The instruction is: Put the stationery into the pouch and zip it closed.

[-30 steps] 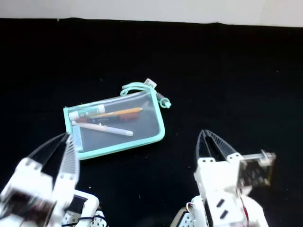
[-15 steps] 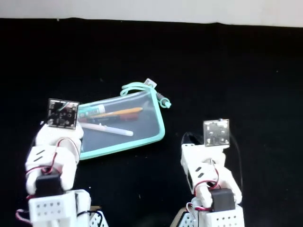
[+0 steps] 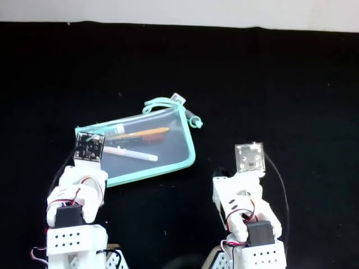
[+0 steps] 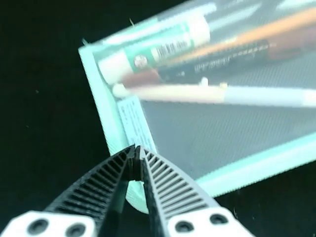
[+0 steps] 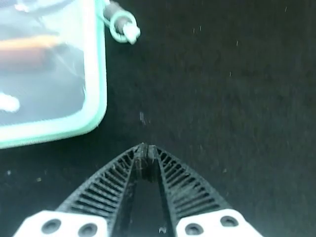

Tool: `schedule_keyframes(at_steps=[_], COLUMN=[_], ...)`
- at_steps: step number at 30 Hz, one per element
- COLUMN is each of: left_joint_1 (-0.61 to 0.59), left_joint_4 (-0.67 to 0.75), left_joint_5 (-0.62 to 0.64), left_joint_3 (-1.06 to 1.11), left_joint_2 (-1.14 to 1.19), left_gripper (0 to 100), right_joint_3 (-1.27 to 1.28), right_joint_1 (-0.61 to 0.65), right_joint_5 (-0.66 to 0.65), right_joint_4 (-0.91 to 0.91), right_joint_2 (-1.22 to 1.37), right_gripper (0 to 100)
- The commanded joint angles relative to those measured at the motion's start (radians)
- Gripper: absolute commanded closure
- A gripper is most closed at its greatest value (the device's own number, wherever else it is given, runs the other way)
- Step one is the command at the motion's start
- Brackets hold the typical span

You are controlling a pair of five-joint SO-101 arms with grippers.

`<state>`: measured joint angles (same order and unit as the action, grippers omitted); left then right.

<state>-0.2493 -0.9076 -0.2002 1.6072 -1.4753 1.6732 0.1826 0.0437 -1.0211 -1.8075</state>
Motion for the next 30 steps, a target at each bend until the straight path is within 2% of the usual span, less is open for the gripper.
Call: schedule_keyframes(at_steps=[1, 6, 11, 22, 30], left_joint_1=[-0.015, -0.015, -0.016, -0.226, -0.259], left_joint_4=[0.023, 0.023, 0.023, -0.311, -0.316], left_joint_5=[0.002, 0.002, 0.005, 0.006, 0.006], left_joint_3=[0.033, 0.09, 0.09, 0.025, 0.025], left_joint_2=[-0.013, -0.013, -0.013, -0.013, -0.013], left_gripper=[99, 99, 99, 99, 99], right_joint_3=[0.136, 0.136, 0.136, 0.134, 0.134], right_joint_1=[-0.012, -0.012, -0.012, -0.01, -0.01], right_joint_5=[-0.009, -0.009, -0.009, -0.008, -0.008], right_joint_4=[-0.076, -0.196, -0.197, -0.22, -0.22], right_joint_2=[-0.005, -0.005, -0.005, -0.005, -0.005], right_gripper=[99.2, 99.2, 99.2, 99.2, 99.2])
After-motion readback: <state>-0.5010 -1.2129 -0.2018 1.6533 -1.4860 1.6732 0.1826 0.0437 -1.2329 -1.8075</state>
